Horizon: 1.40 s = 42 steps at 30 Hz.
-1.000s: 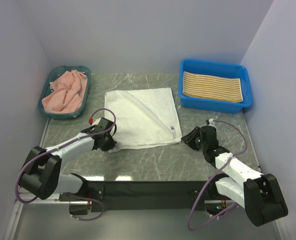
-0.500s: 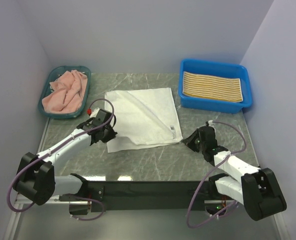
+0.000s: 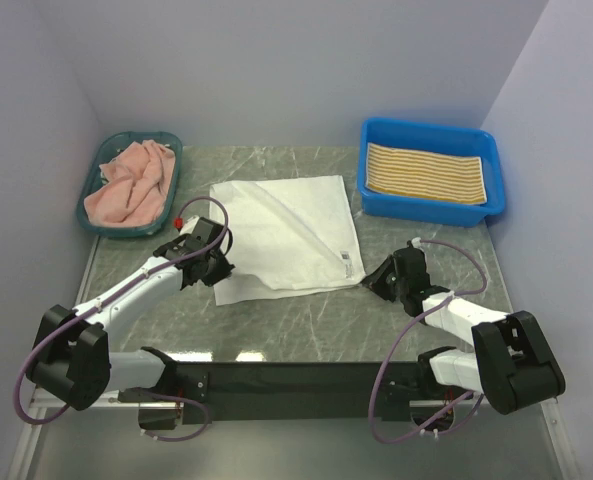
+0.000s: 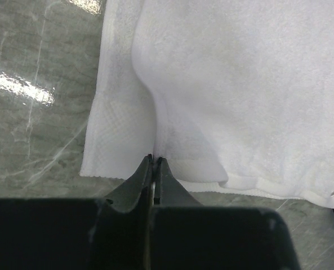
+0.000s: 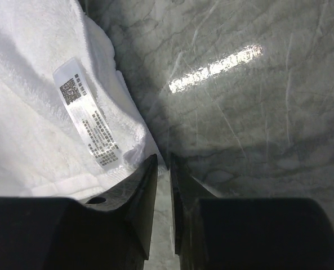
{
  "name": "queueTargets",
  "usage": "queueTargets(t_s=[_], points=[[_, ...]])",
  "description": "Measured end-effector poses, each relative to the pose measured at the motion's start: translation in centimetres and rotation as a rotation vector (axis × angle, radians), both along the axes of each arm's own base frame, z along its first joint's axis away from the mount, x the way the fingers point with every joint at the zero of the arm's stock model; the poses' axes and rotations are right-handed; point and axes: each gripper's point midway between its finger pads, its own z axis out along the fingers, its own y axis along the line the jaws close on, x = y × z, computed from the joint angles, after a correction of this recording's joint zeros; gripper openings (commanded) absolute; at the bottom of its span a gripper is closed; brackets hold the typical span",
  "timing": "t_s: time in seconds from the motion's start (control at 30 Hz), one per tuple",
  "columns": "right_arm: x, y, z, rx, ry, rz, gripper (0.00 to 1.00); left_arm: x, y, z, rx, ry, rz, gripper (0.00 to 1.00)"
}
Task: Fold and stack the towels
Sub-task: Fold the towel
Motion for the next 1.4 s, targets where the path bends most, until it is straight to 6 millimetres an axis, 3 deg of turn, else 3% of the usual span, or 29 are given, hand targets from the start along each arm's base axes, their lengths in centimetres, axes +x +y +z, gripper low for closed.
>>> queueTargets(t_s=[0.33,0.57,0.87,1.1,1.4], points=[[0.1,0.0,0.4,-0.031,-0.003,0.03,0.23,0.0,0.0,0.0,0.0,-0.001,0.0,0.01],[0.5,0.6,0.8,-0.034,-0.007,0.055,0.1,0.1,-0.1,0.0,-0.003,-0.004,0.0,0.01],[0.8,1.4,1.2,-0.024,-0.015,0.09,0.06,0.2,-0.1,0.1,-0.005,-0.01,-0.001,0.01],[0.9,2.0,-0.1,-0.008,0.036,0.092,0.05,0.2,-0.1,0.0,-0.004,-0.008,0.0,0.01],[1.2,2.1,-0.2,0.018,0.05,0.057,0.05,-0.7,1.1,-1.6,0.043,0.018,0.019,0.01]])
